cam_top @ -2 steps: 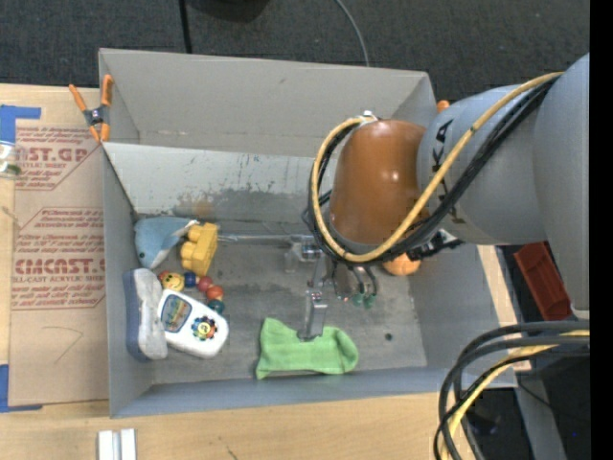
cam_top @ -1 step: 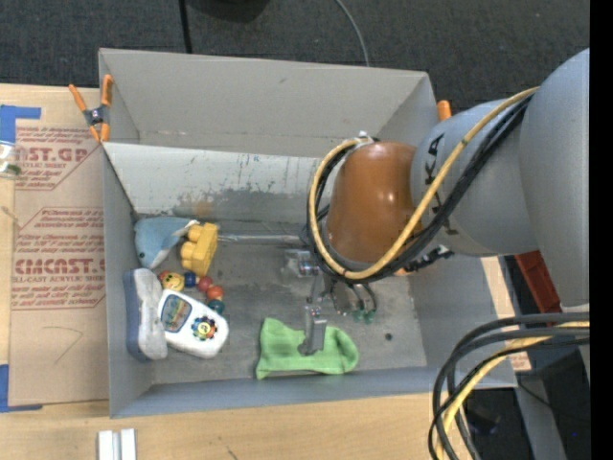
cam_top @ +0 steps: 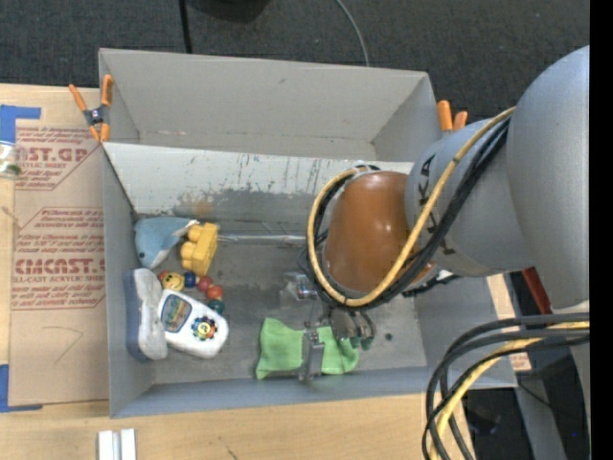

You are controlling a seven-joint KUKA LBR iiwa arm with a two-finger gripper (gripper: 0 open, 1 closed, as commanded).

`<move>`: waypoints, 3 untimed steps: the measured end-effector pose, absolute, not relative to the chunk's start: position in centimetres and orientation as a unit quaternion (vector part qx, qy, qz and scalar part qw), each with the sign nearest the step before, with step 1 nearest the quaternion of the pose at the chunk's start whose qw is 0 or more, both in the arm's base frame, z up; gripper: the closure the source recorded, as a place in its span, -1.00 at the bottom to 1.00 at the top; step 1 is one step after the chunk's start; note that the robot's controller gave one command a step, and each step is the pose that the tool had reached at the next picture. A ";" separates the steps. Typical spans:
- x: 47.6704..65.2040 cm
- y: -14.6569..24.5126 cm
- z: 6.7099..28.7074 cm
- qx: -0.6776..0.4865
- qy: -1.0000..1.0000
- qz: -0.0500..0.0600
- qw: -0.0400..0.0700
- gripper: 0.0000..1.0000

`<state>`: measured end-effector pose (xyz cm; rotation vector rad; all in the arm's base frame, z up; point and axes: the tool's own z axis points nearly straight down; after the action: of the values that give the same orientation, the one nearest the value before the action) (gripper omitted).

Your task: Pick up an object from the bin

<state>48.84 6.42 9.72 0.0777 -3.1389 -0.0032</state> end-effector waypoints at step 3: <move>49.6 7.4 12.4 0.028 -1.000 -0.001 0.004 1.00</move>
Offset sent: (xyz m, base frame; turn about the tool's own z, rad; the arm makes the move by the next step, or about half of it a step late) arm 0.0000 0.0000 0.0000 0.0000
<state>49.64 7.39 12.42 0.0884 -3.1333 -0.0025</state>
